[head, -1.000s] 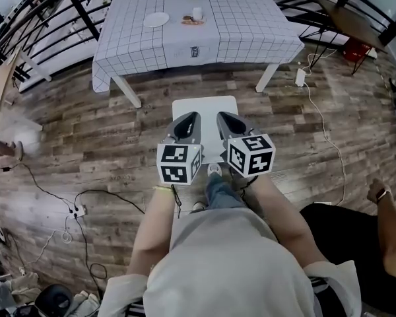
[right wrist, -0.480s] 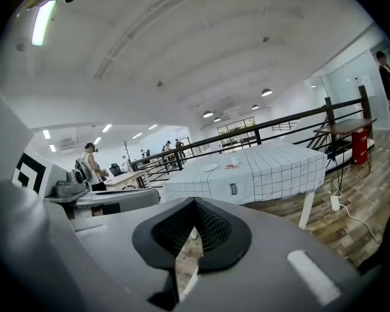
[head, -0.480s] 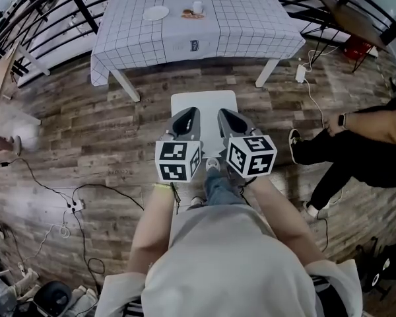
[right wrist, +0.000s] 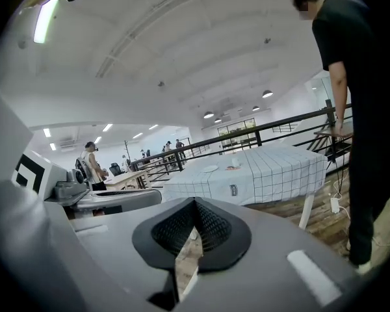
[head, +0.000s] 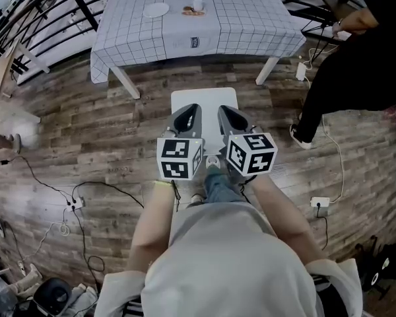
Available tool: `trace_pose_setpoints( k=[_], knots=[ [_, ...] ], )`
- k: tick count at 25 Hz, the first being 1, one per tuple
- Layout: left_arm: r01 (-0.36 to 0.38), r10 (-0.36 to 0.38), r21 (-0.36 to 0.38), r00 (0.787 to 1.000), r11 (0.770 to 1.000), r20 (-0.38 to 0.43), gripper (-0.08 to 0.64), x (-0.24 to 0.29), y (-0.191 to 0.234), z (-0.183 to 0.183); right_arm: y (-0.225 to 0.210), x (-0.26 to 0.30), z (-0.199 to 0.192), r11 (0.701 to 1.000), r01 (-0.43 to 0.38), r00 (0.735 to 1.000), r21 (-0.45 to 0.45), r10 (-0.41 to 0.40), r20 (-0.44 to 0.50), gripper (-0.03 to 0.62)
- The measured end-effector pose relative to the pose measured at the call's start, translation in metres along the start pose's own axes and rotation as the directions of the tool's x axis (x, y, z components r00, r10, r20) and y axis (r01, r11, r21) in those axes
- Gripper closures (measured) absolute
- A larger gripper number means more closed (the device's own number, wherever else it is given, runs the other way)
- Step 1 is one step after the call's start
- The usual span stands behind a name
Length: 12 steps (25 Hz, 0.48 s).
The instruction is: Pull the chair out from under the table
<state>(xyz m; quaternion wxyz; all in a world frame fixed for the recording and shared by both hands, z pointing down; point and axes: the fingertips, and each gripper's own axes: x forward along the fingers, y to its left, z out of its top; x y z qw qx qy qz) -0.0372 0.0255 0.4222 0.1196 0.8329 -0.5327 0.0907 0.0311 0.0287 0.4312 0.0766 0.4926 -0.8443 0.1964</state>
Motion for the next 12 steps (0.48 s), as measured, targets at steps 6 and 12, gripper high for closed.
trace_pose_setpoints(
  k=[6, 12],
  knots=[
    [-0.007, 0.007, -0.009, 1.0, 1.0, -0.005, 0.551, -0.0038, 0.0035, 0.0006, 0.0048, 0.0003, 0.0016, 1.0, -0.006, 1.0, 0.001, 0.006, -0.002, 0.595],
    [-0.013, 0.013, -0.012, 1.0, 1.0, 0.0, 0.551, -0.0067, 0.0036, 0.0003, 0.0089, -0.0008, 0.0, 1.0, -0.01, 1.0, -0.001, 0.01, 0.002, 0.595]
  ],
)
